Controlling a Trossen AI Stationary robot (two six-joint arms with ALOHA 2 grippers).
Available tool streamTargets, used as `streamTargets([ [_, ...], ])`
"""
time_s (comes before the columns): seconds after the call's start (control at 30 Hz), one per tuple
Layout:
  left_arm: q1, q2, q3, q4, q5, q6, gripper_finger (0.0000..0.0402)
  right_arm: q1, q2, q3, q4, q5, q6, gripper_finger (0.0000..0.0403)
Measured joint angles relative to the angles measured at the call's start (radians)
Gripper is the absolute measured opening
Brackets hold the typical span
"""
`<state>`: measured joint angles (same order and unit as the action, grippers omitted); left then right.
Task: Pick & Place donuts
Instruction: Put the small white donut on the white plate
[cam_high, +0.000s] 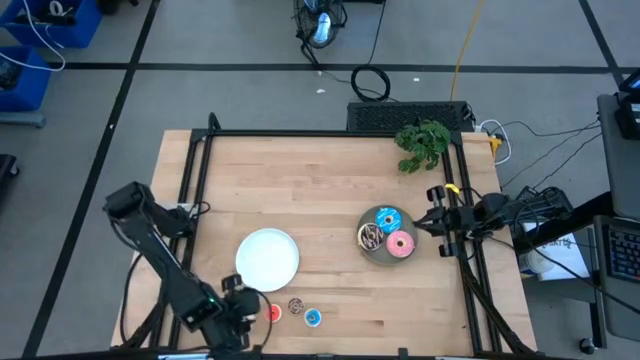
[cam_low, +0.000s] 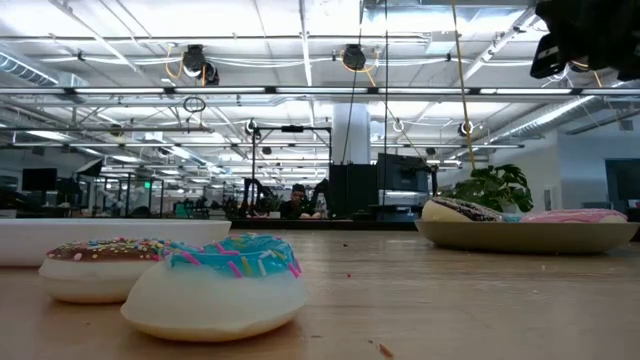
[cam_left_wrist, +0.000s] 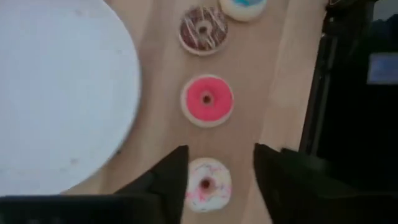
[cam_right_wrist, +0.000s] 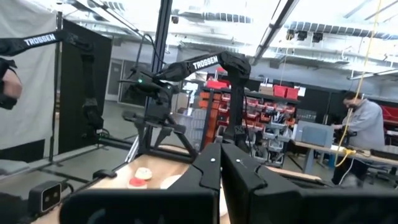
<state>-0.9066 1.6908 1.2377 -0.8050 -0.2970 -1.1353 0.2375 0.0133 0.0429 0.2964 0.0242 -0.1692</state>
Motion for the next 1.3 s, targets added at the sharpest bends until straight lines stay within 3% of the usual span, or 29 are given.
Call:
streamTargets([
  [0.2,0.001,0.072,0.000,-0.008,0.142,-0.016,0.0269,0.000,0.002,0.000,-0.005,0.000,-0.016,0.0000],
  [0.87,0.010,0.197,0.000,-0.018,0.187,0.008,0.0351,0.000,0.002,-0.002,-0.010,0.000,-0.026,0.0000],
  [1.07,0.010,0.203,0.000,-0.014,0.190,0.015,0.0355,0.000,0.002,-0.002,-0.010,0.000,-0.034,0.0000],
  [1.3,0.010,0.216,-0.001,-0.001,0.193,0.024,0.0328,0.000,0.002,-0.002,-0.010,0.000,-0.043,0.0000],
])
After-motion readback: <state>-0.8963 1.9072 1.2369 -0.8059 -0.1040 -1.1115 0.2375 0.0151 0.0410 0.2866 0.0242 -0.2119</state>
